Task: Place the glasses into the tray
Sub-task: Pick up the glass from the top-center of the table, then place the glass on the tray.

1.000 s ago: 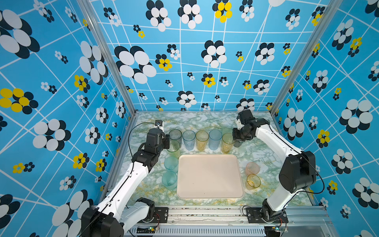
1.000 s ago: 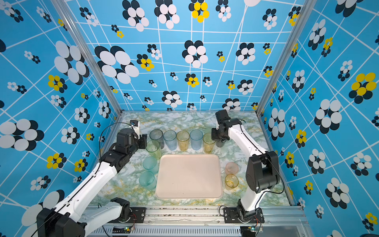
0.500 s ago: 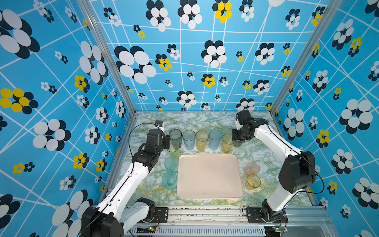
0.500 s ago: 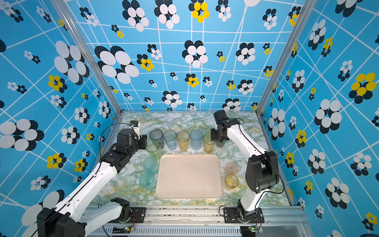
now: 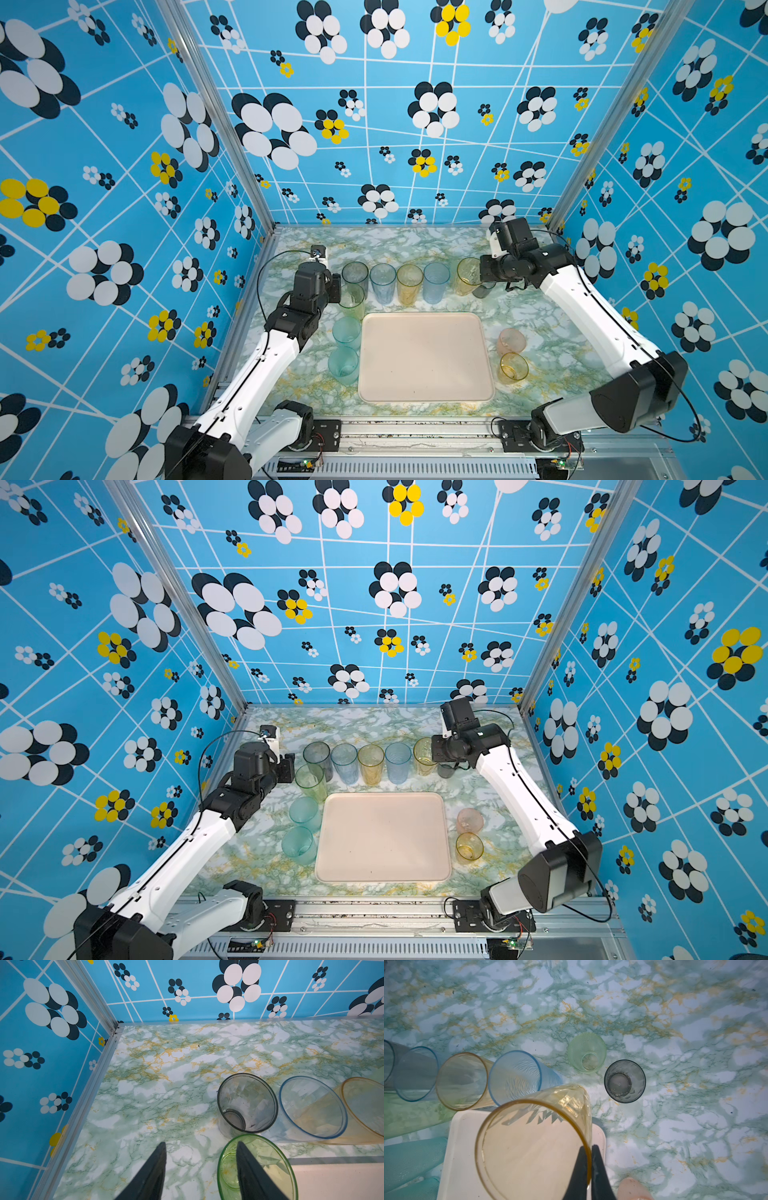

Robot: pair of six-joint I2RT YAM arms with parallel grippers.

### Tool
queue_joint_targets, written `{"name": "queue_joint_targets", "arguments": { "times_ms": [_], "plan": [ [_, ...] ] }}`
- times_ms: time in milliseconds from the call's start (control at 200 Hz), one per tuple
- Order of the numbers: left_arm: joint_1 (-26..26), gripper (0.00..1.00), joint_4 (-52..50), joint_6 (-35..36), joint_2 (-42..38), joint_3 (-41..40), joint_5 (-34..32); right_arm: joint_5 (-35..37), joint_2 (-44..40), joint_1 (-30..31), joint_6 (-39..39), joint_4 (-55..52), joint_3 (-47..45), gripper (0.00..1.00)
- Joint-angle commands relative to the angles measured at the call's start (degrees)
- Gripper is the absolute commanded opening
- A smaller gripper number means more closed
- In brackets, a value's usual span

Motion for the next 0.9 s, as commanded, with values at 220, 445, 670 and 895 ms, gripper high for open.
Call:
{"name": "queue_joint_targets", "arguments": {
  "times_ms": [220, 445, 670, 895],
  "plan": [
    [1.49, 0.56, 0.35, -0.28, -1.32, -1.12, 0.99, -2.12, 1.03, 14.62, -2.84, -7.12, 9.95, 0.02],
    [2.44, 0.56, -0.12, -1.75, -1.61, -1.12, 1.79, -6.35, 13.02, 23.79, -4.93, -5.68, 17.13, 0.02],
    [4.05, 0.57, -0.77, -2.66, -2.75, -1.12, 2.92, -6.17, 26.44, 28.33, -7.63, -9.36, 28.87, 0.02],
    [5.23, 0.57, -1.92, -2.70, -3.38, -0.50, 3.88, -5.74, 33.91, 29.51, -8.94, -12.72, 35.98, 0.02]
  ]
}}
